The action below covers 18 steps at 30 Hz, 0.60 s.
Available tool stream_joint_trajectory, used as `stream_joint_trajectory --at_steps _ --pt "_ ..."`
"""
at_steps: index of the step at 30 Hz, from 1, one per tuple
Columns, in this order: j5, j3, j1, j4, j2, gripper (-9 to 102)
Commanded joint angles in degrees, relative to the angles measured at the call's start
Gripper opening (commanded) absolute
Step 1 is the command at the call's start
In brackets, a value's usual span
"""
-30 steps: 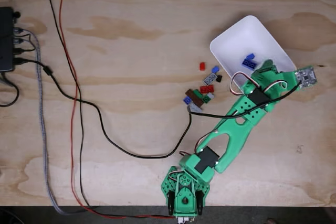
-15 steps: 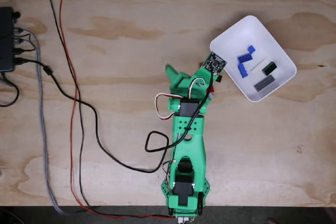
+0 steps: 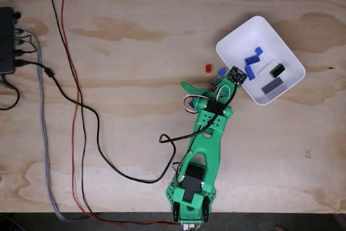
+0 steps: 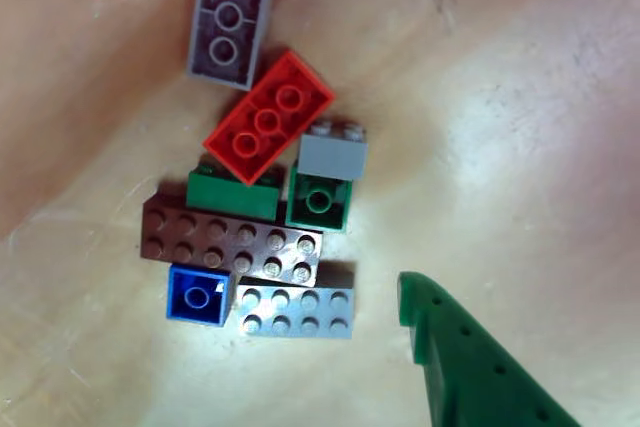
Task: Put all lego bricks in the bin.
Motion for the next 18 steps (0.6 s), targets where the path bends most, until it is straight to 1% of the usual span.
stream_joint_trajectory --at_steps 1,3,7,12,14,16,18 --pt "-1.32 2.11 0.97 -7.65 -1.85 55" --pt "-1.23 5.54 0.35 -11.43 -2.99 55" --pt "1.67 8.26 -2.29 -16.08 -5.89 53" --pt "4.22 6.59 -3.69 -15.64 -7.65 50" --pt "4.66 6.24 -4.31 -15.82 -8.00 46" --pt "5.01 5.45 -5.19 -15.64 -8.53 39" --pt "5.27 4.57 -5.71 -14.85 -9.14 35"
